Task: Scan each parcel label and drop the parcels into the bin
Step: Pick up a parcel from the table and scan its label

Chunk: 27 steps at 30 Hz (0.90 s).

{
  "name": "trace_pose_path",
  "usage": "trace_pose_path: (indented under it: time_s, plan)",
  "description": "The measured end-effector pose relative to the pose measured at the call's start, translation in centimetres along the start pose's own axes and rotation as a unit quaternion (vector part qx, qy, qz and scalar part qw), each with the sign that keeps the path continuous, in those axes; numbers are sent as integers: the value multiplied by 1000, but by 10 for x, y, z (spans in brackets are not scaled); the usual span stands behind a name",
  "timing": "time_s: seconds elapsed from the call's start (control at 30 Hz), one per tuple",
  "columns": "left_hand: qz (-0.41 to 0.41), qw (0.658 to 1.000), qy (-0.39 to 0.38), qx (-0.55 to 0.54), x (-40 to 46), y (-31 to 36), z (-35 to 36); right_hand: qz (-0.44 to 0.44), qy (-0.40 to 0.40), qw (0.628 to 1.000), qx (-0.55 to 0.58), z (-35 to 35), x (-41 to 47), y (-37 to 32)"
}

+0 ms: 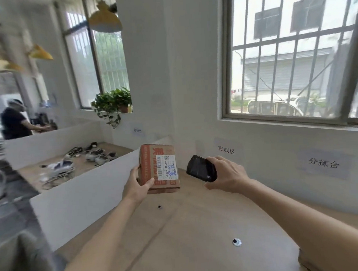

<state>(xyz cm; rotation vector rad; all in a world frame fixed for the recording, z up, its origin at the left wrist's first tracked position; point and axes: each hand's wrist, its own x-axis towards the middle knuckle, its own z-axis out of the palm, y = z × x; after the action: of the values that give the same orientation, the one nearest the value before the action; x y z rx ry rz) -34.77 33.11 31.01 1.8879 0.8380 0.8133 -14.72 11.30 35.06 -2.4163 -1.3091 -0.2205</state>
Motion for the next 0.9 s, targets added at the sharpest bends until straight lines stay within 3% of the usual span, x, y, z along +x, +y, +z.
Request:
trace_pose_path:
  time_s: [0.47, 0.9]
  plan:
    - [-92, 984, 155, 8, -24, -123, -261, -153, -63, 986, 29, 116, 77, -258]
    - [-190, 942, 271, 51, -62, -236, -407, -300, -129, 943, 58, 244, 112, -450]
